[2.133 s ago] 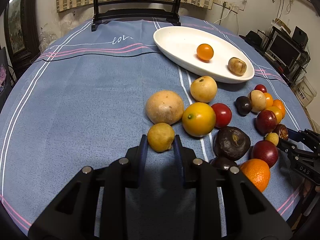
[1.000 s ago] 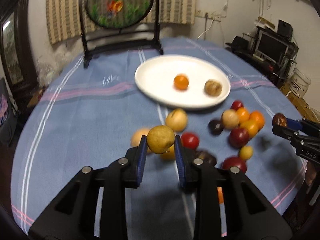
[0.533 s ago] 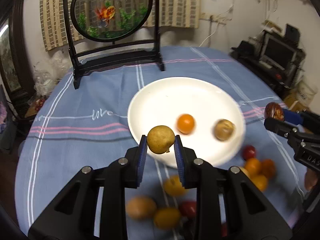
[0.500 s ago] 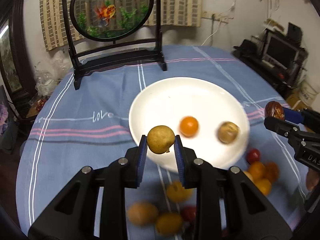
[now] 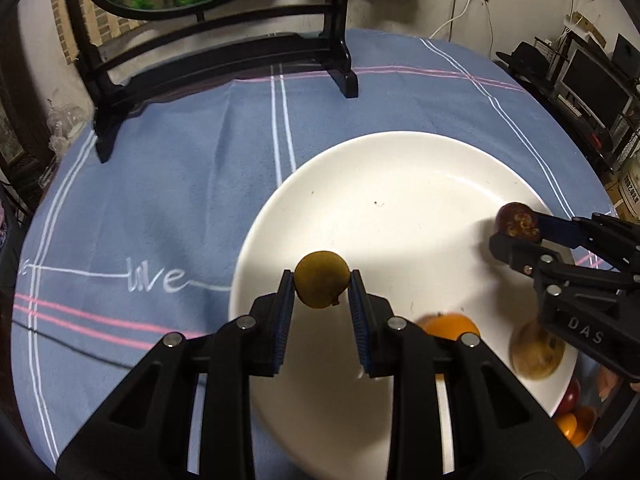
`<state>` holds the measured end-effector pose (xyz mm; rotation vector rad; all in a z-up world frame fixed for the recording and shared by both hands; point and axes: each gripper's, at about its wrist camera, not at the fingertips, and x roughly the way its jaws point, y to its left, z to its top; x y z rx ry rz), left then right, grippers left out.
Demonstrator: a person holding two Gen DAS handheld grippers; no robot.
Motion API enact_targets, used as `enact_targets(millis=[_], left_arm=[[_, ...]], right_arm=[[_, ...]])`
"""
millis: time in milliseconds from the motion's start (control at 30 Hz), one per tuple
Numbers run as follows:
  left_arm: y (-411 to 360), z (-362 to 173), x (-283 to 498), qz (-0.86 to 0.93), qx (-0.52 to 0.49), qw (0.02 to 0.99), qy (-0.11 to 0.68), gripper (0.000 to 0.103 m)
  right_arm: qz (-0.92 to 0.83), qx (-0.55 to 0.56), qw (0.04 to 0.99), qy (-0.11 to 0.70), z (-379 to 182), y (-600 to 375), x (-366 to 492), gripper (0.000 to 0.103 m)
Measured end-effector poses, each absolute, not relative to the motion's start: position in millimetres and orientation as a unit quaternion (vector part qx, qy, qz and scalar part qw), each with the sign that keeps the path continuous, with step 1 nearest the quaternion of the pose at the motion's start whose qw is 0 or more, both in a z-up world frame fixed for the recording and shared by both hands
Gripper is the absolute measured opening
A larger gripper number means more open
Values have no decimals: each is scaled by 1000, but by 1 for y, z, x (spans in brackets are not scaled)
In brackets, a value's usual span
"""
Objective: Organize fruits
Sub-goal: 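Place the yellow fruit and the pomegranate on the white plate, opening both tools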
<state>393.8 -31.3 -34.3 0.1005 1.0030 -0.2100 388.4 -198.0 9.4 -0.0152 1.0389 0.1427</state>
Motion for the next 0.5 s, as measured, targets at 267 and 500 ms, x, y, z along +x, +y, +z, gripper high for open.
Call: enact_targets(millis=[267,500], left_arm=[[-34,-28,394,-85,44,885,455,65],[-24,6,353,-75,49,902,421,79]], right_arm=[[52,-3,884,465,18,-200,386,70],[59,59,890,448,34,-224,345,70]])
